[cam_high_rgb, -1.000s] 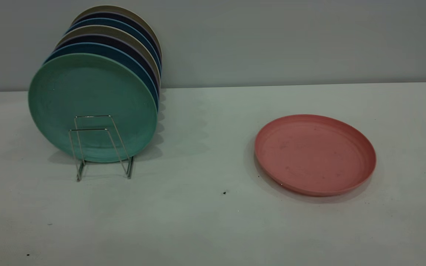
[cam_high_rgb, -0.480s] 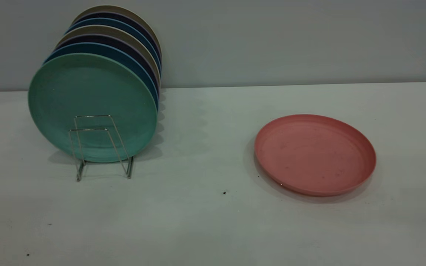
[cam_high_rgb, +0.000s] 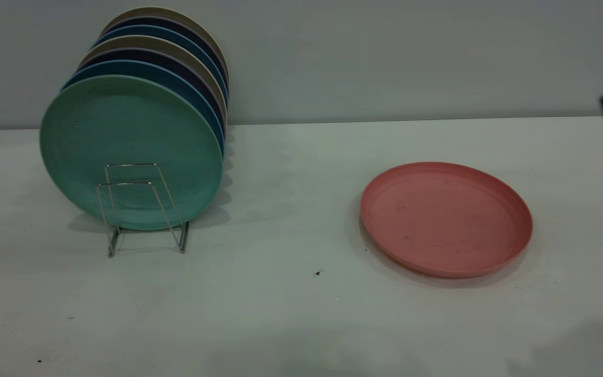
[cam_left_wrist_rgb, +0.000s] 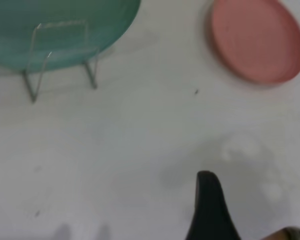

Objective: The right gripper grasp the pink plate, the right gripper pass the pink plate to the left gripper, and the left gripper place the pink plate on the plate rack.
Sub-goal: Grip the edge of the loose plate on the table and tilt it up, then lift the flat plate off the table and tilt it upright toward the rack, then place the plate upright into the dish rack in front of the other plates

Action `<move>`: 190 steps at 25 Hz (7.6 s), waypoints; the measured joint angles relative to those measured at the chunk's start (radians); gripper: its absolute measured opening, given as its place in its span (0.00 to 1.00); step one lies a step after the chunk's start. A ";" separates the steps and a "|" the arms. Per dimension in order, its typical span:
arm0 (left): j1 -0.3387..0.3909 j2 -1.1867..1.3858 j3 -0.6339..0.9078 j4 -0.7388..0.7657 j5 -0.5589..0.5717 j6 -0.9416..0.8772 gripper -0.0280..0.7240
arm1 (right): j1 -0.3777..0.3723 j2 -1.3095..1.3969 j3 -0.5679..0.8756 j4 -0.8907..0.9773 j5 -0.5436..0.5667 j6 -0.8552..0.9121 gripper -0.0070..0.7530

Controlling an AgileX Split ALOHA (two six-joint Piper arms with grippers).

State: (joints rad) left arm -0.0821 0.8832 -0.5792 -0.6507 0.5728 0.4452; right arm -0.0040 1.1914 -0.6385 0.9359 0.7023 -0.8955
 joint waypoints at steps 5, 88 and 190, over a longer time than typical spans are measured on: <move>0.000 0.063 -0.048 -0.053 -0.007 0.066 0.73 | -0.038 0.279 -0.132 0.044 -0.022 -0.060 0.49; 0.000 0.754 -0.056 -0.956 -0.020 0.858 0.72 | 0.102 1.157 -0.630 0.469 0.379 -0.391 0.03; 0.065 0.879 -0.803 0.065 0.147 1.417 0.17 | -0.080 0.988 -0.630 -0.226 0.193 0.183 0.56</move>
State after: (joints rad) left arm -0.0171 1.7623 -1.3819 -0.5859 0.7197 1.8621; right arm -0.0839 2.1791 -1.2689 0.7101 0.8958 -0.7123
